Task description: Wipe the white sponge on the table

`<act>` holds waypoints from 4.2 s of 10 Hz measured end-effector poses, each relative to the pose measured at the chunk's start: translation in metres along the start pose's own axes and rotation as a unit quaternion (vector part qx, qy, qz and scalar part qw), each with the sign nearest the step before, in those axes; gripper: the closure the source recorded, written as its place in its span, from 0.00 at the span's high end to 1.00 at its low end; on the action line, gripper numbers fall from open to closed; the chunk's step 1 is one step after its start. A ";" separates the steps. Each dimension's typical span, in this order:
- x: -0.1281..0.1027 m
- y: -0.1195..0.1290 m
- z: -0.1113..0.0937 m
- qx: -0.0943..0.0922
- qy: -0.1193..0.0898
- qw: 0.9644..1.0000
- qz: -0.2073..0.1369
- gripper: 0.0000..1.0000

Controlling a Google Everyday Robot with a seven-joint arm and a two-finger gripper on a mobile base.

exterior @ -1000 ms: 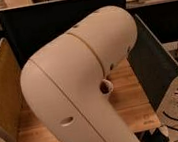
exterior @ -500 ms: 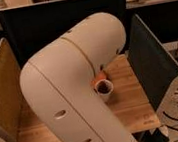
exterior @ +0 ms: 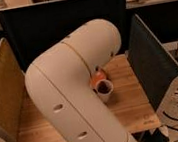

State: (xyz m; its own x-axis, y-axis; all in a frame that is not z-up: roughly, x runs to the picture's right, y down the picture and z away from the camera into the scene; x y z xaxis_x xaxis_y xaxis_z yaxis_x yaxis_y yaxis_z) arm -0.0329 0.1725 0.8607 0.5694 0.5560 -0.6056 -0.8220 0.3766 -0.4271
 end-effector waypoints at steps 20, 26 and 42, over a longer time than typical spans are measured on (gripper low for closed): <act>0.022 -0.008 -0.001 0.064 -0.001 0.997 -0.052 0.00; -0.032 -0.024 -0.013 0.098 -0.013 0.993 -0.061 0.00; -0.001 -0.055 0.011 0.147 0.074 0.984 -0.068 0.00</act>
State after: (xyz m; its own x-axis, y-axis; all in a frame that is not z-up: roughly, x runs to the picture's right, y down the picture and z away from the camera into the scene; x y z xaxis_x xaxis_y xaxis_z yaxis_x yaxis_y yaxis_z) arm 0.0120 0.1595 0.8919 0.6517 0.3799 -0.6565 -0.6927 0.6506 -0.3112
